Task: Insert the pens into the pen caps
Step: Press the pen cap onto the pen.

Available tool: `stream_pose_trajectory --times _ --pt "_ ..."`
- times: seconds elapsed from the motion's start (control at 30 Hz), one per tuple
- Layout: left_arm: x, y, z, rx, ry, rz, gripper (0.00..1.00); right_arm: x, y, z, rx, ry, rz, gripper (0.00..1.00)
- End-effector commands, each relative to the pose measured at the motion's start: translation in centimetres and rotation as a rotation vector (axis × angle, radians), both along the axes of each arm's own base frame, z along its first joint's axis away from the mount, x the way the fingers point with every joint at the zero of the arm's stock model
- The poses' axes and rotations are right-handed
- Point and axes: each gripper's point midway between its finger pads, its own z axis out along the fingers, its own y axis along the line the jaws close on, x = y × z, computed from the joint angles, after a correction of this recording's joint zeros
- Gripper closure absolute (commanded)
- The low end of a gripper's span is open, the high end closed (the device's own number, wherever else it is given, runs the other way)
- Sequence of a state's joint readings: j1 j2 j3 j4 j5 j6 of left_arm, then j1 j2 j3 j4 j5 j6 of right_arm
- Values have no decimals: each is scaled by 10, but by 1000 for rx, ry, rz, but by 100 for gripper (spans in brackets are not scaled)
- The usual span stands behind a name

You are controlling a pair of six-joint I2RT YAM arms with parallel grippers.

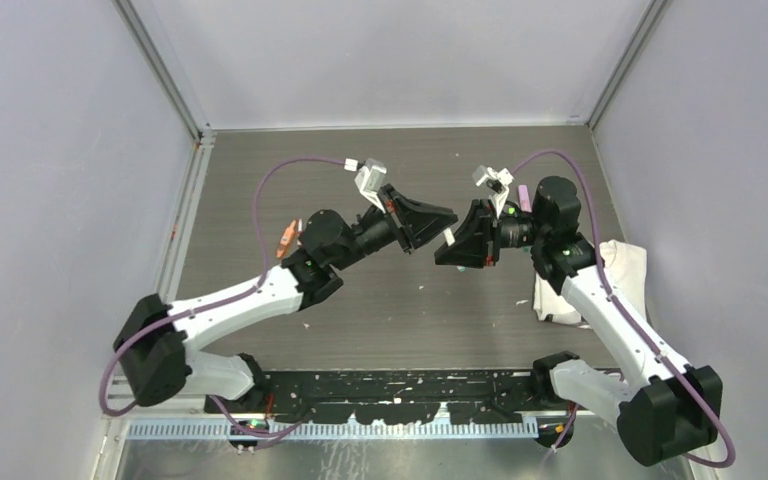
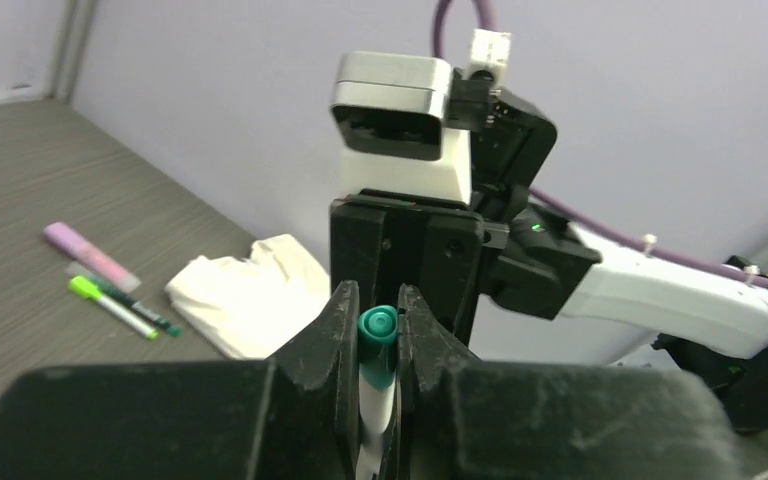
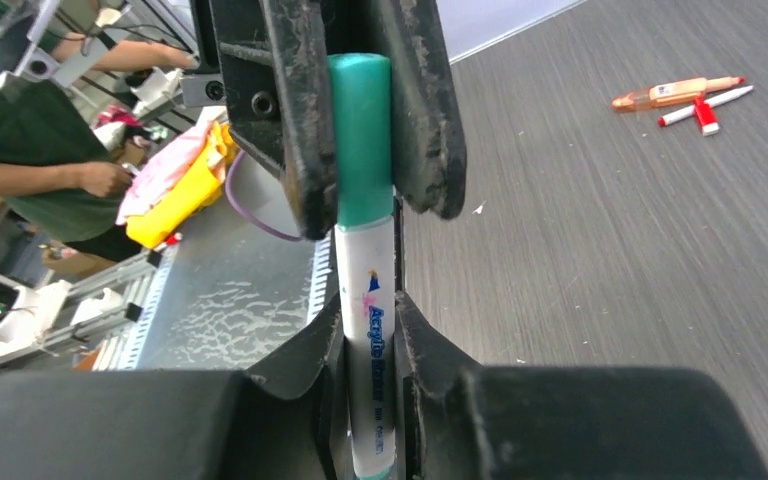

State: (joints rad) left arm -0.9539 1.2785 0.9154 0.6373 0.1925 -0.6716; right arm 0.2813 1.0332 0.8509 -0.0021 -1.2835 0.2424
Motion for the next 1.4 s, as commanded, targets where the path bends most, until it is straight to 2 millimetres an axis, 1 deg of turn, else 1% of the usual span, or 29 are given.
stream_pose_trajectory --times 0.0,0.07,0.1,0.13,0.17,0.23,0.3,0.33,0.37,0.4,0.43,0.47,0.53,0.57,0.67,0.7,0.73,0.77,0.8,0.87,0.9,0.93,0.97,1.03,1.07,1.1,1.13,1.23,1.37 --pt "-92 -31 -25 -31 33 -512 100 34 3 49 177 -96 -118 99" --pt "-87 -30 -35 12 36 -457 99 58 -8 43 118 -132 -260 99" --pt "-84 -30 -51 92 39 -407 99 65 -12 35 53 -126 -300 99" --pt "-86 -26 -71 211 19 -366 99 64 -13 36 30 -123 -295 99" --pt "-89 -23 -80 257 19 -363 99 61 -11 43 60 -128 -271 99" --pt "-106 -19 -88 232 73 -480 99 54 -6 63 141 -141 -202 99" --pt "-127 -15 -90 182 138 -627 99 56 -6 75 175 -155 -186 99" --pt "-130 -14 -90 150 170 -650 100 61 -6 73 157 -144 -213 99" --pt "-130 -14 -89 122 190 -656 99 69 -8 64 83 -151 -269 99" --pt "-127 -16 -93 132 213 -645 99 76 -11 48 -40 -241 -300 99" --pt "-120 -20 -104 194 230 -590 99 75 -11 42 -87 -227 -296 99" --pt "-116 -23 -125 322 242 -514 100 69 -7 44 -71 -207 -252 99" --pt "-110 -21 -146 502 192 -389 100 54 3 49 -21 -149 -125 99" --pt "-115 -23 -138 465 191 -421 99 55 4 48 -29 -163 -136 99" --pt "-132 -26 -111 232 265 -591 99 77 -5 44 -100 -227 -293 99" --pt "-135 -26 -101 147 281 -633 99 76 -4 47 -98 -225 -284 99" --pt "-137 -28 -101 101 316 -669 99 71 0 53 -69 -209 -238 99" --pt "-138 -32 -109 117 345 -682 100 61 7 60 -21 -184 -157 99" --pt "-136 -37 -136 236 380 -629 99 62 13 71 35 -183 -127 99" --pt "-137 -30 -169 483 310 -511 99 69 11 72 4 -164 -189 99" --pt "-136 -26 -169 516 283 -487 99 80 6 64 -72 -249 -257 99" --pt "-141 -24 -162 475 286 -513 99 82 1 56 -162 -275 -293 99" --pt "-145 -23 -151 407 287 -552 99 83 3 59 -160 -303 -287 99" --pt "-159 -19 -134 281 336 -702 99 69 13 69 -79 -260 -178 99" --pt "-158 -19 -124 201 348 -729 99 64 18 75 -42 -256 -135 99" --pt "-156 -17 -122 163 373 -749 99 66 20 77 -33 -246 -147 99" --pt "-152 -16 -126 167 388 -733 99 72 17 75 -60 -268 -191 99" --pt "-143 -9 -149 338 326 -584 99 84 7 71 -130 -304 -276 99" --pt "-133 3 -114 243 211 -505 99 72 15 57 -76 -216 -192 99"
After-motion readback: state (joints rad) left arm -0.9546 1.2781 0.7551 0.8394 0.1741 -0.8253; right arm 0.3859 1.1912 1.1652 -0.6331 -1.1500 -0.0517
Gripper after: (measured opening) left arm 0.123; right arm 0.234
